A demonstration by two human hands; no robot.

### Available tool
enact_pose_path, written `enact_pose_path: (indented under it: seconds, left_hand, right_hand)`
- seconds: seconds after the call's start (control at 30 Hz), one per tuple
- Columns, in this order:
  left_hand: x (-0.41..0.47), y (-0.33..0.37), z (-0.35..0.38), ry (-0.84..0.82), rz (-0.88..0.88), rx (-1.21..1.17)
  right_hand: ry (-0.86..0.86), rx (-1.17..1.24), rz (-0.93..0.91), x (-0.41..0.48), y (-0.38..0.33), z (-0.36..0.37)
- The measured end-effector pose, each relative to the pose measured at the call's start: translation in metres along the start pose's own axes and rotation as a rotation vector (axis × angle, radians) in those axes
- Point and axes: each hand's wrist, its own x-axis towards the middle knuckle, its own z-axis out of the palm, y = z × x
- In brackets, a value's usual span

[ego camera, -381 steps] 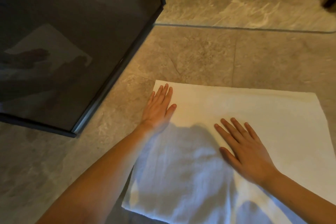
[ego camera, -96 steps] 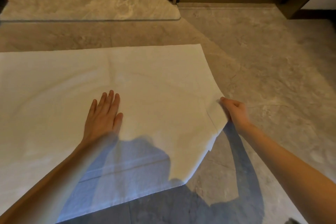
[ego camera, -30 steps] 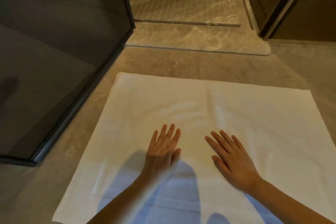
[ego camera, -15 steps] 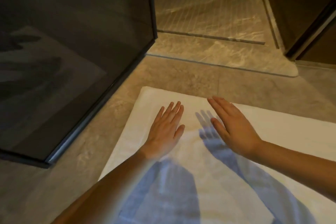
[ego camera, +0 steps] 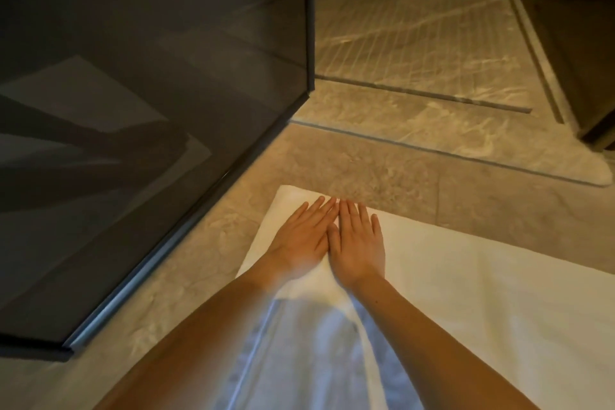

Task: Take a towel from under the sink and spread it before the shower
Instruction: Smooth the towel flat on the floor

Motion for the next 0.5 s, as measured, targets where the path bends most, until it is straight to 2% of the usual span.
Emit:
enact_pose_path:
  seconds: [0.17,0.37,0.5]
  left_hand:
    - [-0.004,-0.034,0.004,0.052,-0.025,-0.037]
    - [-0.011,-0.061,0.002,0.081,-0.129,-0.091]
    - [-0.014,-0.062,0.001,0.08,-0.146,-0.114]
  right_hand:
    - [0.021,0.005,0.016,-0.012,0.037,-0.002]
    - [0.106,-0.045,0.205,-0.063,0.139,-0.02]
    - [0.116,-0.045,0.29,-0.08,0.168,-0.026]
